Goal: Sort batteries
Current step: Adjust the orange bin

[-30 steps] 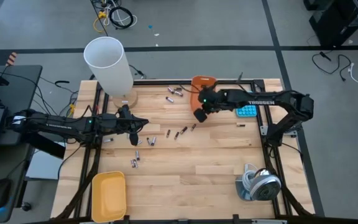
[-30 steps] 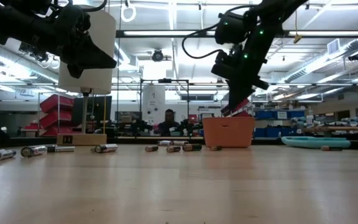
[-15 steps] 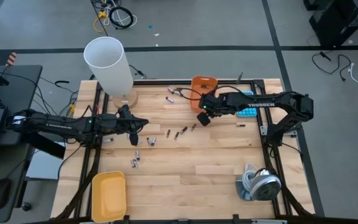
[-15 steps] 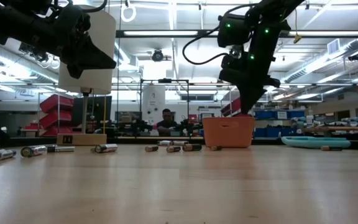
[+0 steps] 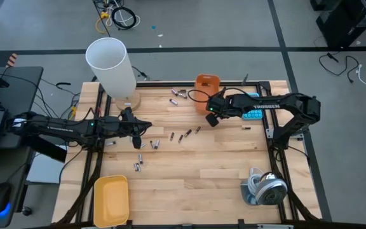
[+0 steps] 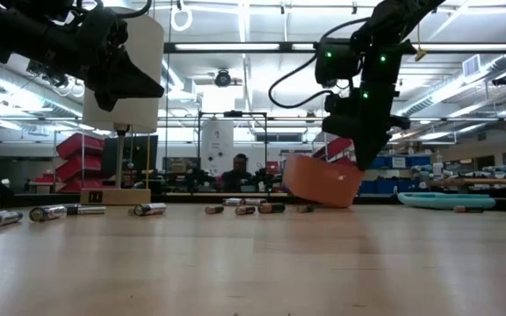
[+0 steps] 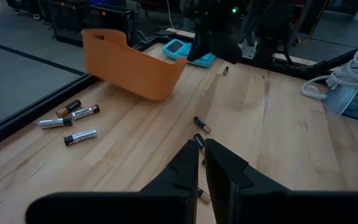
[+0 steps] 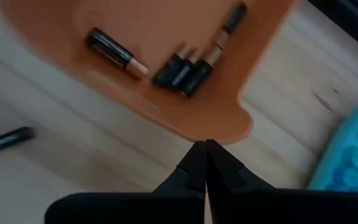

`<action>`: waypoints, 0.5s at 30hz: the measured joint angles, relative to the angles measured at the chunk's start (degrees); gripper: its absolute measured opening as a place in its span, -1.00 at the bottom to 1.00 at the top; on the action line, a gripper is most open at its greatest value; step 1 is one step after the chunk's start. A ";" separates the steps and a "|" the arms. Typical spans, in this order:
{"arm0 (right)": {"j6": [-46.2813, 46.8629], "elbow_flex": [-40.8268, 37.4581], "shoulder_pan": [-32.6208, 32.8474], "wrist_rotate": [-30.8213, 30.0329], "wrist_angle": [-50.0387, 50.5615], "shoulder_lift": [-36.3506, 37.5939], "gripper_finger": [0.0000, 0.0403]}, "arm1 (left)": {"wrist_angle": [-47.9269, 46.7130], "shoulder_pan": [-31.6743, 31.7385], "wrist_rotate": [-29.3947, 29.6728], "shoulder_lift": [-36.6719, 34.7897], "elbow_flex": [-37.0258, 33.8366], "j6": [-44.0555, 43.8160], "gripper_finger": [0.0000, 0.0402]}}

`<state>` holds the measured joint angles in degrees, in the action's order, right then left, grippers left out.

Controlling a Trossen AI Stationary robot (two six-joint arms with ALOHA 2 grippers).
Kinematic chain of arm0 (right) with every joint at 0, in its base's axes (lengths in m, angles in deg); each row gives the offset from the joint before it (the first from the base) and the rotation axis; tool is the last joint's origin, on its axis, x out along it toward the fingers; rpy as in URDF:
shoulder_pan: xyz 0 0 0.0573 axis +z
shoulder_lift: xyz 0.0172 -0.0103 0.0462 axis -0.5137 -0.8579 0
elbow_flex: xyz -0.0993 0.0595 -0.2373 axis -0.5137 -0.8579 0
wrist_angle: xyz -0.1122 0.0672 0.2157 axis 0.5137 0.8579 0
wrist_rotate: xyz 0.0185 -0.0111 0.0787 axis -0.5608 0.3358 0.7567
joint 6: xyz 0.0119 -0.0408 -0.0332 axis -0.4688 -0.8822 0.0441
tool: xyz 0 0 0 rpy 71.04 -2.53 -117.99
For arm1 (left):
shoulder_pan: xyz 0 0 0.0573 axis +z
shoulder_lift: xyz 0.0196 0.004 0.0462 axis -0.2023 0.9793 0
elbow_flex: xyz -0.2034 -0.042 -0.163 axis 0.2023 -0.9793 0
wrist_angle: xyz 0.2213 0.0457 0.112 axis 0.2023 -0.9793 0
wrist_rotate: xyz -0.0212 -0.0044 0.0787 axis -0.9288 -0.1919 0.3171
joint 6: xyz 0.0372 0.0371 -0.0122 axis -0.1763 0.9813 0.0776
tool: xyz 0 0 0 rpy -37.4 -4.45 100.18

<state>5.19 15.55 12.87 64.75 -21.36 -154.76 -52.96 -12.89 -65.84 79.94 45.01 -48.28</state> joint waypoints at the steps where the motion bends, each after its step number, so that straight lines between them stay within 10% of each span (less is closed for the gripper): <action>1: 0.14 -0.02 0.00 -0.09 0.11 -0.01 -1.00 | -0.07 -0.01 0.00 -0.01 0.01 -0.01 -0.85; 15: 0.53 0.00 -0.17 -2.13 -0.74 1.50 -1.00 | -0.33 0.00 0.00 0.01 0.00 -0.01 -0.85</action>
<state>5.71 15.55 12.70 62.61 -22.10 -153.26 -53.30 -12.89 -65.84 79.95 45.00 -48.29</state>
